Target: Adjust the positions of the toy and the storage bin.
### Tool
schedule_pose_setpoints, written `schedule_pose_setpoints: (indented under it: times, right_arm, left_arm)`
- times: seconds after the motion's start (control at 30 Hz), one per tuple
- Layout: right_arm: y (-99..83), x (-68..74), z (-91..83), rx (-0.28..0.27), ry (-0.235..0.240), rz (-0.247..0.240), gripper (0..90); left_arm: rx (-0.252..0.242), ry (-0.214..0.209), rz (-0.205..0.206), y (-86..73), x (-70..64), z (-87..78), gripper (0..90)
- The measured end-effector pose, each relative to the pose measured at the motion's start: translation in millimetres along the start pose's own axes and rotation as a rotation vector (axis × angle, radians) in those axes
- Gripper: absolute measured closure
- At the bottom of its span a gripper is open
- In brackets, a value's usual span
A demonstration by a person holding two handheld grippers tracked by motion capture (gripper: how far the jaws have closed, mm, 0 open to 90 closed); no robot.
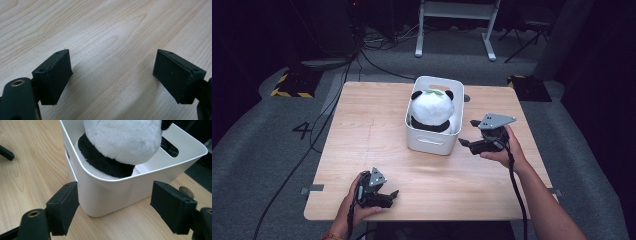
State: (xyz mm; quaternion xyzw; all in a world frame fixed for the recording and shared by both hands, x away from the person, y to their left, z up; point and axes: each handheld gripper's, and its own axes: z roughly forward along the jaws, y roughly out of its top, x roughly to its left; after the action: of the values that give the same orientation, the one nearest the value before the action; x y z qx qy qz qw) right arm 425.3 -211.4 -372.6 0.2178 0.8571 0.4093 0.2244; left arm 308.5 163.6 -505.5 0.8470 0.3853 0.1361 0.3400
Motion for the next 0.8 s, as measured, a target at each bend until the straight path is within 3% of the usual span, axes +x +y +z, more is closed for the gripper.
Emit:
schedule_pose_setpoints:
  times: [0.8]
  right_arm:
    - [-23.9, -0.3, -14.9, 0.048, -0.032, -0.01, 22.6]
  left_arm:
    - [0.0, 0.0, 0.0, 0.0, 0.1, 0.0, 15.3]
